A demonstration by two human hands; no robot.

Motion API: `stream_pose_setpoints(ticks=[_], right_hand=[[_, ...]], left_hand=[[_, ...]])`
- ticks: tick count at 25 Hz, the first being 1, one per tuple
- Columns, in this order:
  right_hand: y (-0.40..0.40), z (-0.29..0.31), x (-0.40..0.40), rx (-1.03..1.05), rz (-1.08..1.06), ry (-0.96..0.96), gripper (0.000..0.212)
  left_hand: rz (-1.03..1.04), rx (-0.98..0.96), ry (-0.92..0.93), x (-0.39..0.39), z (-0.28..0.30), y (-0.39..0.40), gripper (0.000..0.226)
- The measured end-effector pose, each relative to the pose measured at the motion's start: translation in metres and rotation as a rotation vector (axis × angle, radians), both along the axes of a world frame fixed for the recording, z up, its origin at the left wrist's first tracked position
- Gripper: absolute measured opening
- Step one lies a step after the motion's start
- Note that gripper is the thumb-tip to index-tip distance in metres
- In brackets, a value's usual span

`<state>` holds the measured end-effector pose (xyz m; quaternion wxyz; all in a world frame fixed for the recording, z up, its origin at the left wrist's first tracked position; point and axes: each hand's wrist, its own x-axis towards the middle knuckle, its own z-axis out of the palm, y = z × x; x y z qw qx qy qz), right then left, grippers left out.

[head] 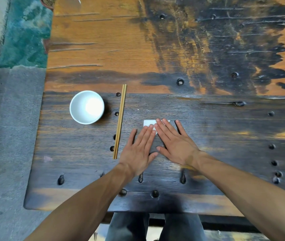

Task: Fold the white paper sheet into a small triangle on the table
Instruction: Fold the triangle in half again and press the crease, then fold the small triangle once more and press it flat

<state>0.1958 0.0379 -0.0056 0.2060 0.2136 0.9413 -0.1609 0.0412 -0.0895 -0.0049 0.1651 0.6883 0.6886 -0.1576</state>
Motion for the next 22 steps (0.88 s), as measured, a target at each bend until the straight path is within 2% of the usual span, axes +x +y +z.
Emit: stream_pose_setpoints(ticks=[3, 5, 7, 9, 11, 14, 17, 20, 22], right_hand=[[0.002, 0.004, -0.001, -0.024, -0.004, -0.004, 0.075], [0.002, 0.006, -0.002, -0.029, -0.003, 0.001, 0.075], [0.004, 0.008, -0.002, -0.013, -0.006, 0.028, 0.072], [0.008, 0.010, -0.004, 0.003, -0.014, 0.058, 0.066], [0.011, 0.011, -0.009, 0.011, -0.039, 0.106, 0.059], [0.017, 0.012, -0.017, 0.021, -0.090, 0.194, 0.045], [0.021, 0.013, -0.021, 0.066, -0.205, 0.261, 0.040], [0.027, 0.013, -0.029, 0.038, -0.367, 0.216, 0.048], [0.032, 0.011, -0.033, 0.009, -0.416, 0.178, 0.043]], left_hand=[[-0.018, -0.046, 0.015, -0.004, 0.000, -0.029, 0.074], [0.008, 0.014, -0.052, -0.008, 0.006, -0.041, 0.070], [0.105, 0.148, -0.156, -0.010, 0.013, -0.026, 0.060], [0.308, 0.244, -0.211, -0.014, 0.018, 0.009, 0.048], [0.491, 0.194, -0.239, -0.020, 0.019, 0.043, 0.047], [0.425, 0.111, -0.173, -0.023, 0.019, 0.070, 0.040], [0.480, 0.074, -0.233, -0.020, 0.021, 0.078, 0.029], [0.534, 0.018, -0.300, -0.020, 0.023, 0.087, 0.023], [0.612, -0.029, -0.410, -0.025, 0.025, 0.092, 0.025]])
